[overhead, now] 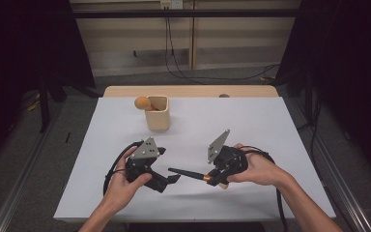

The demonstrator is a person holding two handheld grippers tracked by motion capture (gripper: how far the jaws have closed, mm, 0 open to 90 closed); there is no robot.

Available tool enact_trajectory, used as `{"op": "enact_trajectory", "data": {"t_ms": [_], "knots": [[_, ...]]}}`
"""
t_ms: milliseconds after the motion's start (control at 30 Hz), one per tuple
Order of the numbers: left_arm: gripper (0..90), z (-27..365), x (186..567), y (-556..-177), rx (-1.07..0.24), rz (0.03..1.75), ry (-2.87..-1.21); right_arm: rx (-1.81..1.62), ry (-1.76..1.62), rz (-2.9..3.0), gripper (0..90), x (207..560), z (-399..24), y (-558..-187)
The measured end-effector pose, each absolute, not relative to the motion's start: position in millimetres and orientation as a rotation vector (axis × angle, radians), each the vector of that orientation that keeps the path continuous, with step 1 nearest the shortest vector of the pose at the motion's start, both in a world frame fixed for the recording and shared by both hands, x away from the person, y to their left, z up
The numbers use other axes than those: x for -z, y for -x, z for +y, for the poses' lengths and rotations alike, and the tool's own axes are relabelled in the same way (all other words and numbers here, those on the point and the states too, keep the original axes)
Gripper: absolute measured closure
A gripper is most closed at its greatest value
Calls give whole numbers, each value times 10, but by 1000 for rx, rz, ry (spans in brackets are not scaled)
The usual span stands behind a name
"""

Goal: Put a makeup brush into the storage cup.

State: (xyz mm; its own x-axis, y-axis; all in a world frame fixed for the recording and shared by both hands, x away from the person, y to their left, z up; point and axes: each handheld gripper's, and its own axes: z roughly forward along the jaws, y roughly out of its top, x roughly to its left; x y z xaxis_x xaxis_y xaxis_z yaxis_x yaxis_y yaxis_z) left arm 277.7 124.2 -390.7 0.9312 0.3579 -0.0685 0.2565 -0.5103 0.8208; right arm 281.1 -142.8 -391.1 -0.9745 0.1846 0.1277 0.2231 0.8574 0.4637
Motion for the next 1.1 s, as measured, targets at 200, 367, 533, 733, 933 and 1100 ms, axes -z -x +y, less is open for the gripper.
{"op": "enact_trajectory", "data": {"t_ms": [200,367,533,733,933,1100], "knots": [[35,1128,3913,-2809,-69,367,-2264,699,295,-2950,737,3921,-1368,-2848],[39,1062,3905,-2865,6,318,-2343,658,286,-2960,737,3908,-1346,-2876],[40,1036,3870,-2939,18,290,-2403,634,259,-2965,737,3894,-1321,-2882],[48,984,3928,-2961,69,286,-2507,603,244,-2963,737,3916,-1284,-2894],[45,935,3949,-2944,125,226,-2582,574,223,-2965,736,3945,-1232,-2911],[44,902,3957,-2926,126,201,-2585,565,205,-2963,736,3937,-1199,-2913]]}}
